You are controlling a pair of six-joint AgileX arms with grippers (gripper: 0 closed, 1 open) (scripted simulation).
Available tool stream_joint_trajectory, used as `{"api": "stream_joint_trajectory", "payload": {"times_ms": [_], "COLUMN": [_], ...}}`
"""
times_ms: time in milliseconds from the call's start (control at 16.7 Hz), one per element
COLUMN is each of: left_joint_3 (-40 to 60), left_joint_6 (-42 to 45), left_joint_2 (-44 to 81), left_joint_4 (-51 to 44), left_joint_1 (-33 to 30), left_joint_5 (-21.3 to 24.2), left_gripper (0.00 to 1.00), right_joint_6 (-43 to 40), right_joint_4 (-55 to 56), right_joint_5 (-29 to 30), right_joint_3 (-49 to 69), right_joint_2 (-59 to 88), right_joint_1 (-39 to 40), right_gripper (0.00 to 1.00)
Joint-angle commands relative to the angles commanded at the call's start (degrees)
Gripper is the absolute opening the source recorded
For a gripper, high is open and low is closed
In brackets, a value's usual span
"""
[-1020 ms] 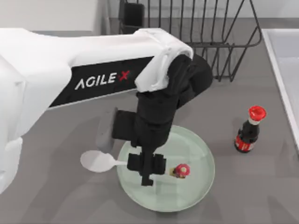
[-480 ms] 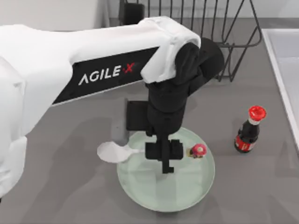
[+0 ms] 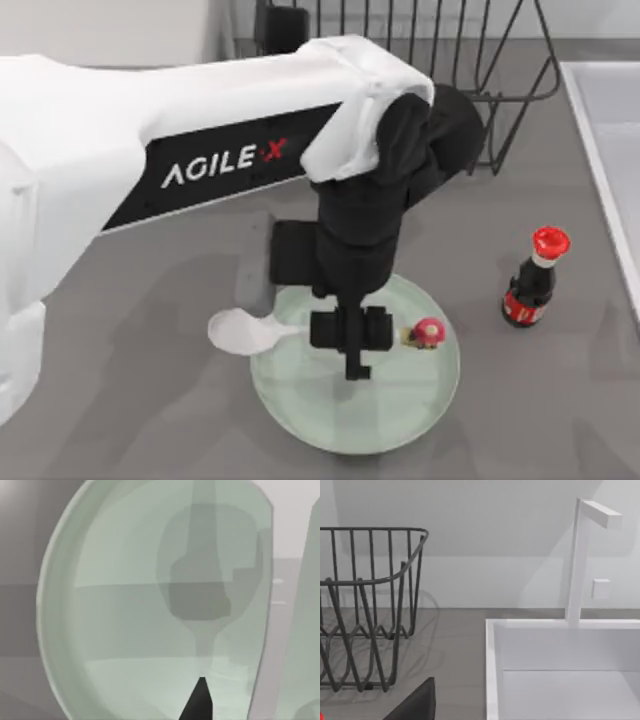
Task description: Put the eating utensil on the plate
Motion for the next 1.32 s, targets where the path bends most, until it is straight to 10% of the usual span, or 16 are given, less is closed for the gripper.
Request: {"api": "stream_joint_trajectory", "payload": {"times_ms": [1320], "left_joint_3": [-2.49], "left_joint_6": [-0.85], "left_joint_2": [0.18], "left_joint_4": [7.45], "left_joint_1": [-0.78], "left_joint_5": [-0.34], "left_gripper": [0.00], "right_joint_6": [0.00], "right_joint_4": [0.00], "right_joint_5": [0.00], "right_joint_3": [0.00], "right_joint_2": [0.00], "right_joint_1": [0.00], "right_gripper": [1.00]}}
